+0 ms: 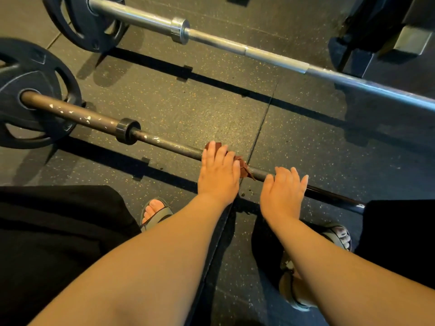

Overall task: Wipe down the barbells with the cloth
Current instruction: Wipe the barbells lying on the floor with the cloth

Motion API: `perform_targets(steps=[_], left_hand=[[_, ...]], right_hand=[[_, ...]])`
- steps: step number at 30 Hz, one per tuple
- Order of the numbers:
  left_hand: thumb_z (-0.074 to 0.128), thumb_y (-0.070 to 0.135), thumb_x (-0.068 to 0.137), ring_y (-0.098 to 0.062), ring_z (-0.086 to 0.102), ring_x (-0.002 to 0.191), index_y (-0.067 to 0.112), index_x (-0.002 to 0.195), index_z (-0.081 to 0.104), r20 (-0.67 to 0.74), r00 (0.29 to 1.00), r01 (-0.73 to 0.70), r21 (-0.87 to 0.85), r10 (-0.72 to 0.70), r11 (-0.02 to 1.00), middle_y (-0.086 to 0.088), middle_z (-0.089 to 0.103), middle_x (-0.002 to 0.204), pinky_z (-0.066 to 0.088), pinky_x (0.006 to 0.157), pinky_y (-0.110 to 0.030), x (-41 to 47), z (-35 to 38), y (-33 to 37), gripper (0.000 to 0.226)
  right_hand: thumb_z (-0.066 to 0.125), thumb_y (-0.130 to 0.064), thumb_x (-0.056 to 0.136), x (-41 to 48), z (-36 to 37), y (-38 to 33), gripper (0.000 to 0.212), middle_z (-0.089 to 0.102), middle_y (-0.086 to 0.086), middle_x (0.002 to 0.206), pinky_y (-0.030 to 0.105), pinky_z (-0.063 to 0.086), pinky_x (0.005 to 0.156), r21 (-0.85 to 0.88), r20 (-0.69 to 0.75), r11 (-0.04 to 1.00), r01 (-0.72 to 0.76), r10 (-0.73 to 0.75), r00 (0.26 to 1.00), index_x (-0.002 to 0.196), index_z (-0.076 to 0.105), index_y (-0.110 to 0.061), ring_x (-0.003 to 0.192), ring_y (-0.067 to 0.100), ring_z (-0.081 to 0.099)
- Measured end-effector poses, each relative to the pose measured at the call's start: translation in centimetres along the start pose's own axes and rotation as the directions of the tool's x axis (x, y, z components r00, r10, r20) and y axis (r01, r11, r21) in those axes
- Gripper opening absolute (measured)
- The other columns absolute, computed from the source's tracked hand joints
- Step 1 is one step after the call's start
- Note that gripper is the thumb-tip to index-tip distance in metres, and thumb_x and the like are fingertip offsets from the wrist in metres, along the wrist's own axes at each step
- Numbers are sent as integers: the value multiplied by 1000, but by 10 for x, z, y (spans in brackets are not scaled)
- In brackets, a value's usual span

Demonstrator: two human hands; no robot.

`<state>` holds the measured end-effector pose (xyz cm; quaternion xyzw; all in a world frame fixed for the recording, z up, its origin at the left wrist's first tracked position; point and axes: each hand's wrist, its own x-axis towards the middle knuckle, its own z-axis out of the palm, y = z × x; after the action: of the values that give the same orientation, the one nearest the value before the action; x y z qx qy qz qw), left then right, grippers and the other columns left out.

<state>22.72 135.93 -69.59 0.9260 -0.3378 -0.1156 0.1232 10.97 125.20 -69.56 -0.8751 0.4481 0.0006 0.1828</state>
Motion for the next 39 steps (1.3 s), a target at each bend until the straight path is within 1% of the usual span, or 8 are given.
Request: perform_targets(steps=[4,10,17,20,23,30,35,39], left_hand=[[13,40,102,-37,3,156,14,151,43,8,994,-105,26,105,994,-8,34,162,-10,124,-53,-15,13,25,62],[29,33,105,-33,29,150,13,143,55,-32,973,-229,35,230,973,-5,53,148,16,125,-51,-7,20,12,50],[12,36,102,-27,3,157,15,144,50,-109,983,131,-128,-145,983,-2,39,159,-8,126,-46,6,-2,-18,60],[13,38,100,-26,7,156,16,137,59,-68,997,7,-183,-20,983,0,47,152,-20,122,-44,8,-2,-9,63],[8,41,99,-23,11,156,17,141,55,-35,996,-90,-158,85,983,1,46,153,-15,124,-39,4,-6,-22,67],[31,26,110,-23,-4,157,18,144,51,-68,980,163,-275,-188,948,2,29,165,-11,125,-39,10,-21,-54,40],[32,29,111,-24,-14,156,17,143,53,-39,993,96,-278,-111,956,0,25,166,-20,120,-41,6,-15,-34,40],[34,33,110,-18,-6,157,22,144,51,-82,993,65,-263,-89,963,5,29,164,-8,125,-38,5,-14,-54,40]], right_hand=[[37,-27,106,1,4,-3,43,61,13,135,50,-1,126,9,-38,1000,-25,26,999,136,58,-3,145,33,36],[40,-27,104,2,7,-7,41,62,12,132,51,1,125,-25,-76,999,-21,19,997,131,61,-5,143,33,39],[15,-40,101,16,25,-41,62,67,7,126,51,7,126,-76,-16,988,134,-136,991,125,64,-10,137,26,48],[9,-41,101,13,30,-52,68,66,7,130,48,9,126,-84,-11,984,154,-156,988,127,64,-11,138,25,47],[9,-40,101,14,33,-55,69,67,7,129,48,9,126,-73,-25,989,131,-133,991,126,65,-12,139,25,46],[6,-39,99,12,36,-82,70,69,6,121,48,12,125,-16,-6,990,137,-137,991,119,68,-12,127,24,54],[12,-37,100,9,37,-90,63,69,4,118,47,17,124,43,-2,988,146,-146,989,117,68,-13,119,23,58],[18,-34,103,9,38,-86,57,67,5,124,46,15,125,31,-1,983,181,-181,984,126,66,-12,124,23,56]])
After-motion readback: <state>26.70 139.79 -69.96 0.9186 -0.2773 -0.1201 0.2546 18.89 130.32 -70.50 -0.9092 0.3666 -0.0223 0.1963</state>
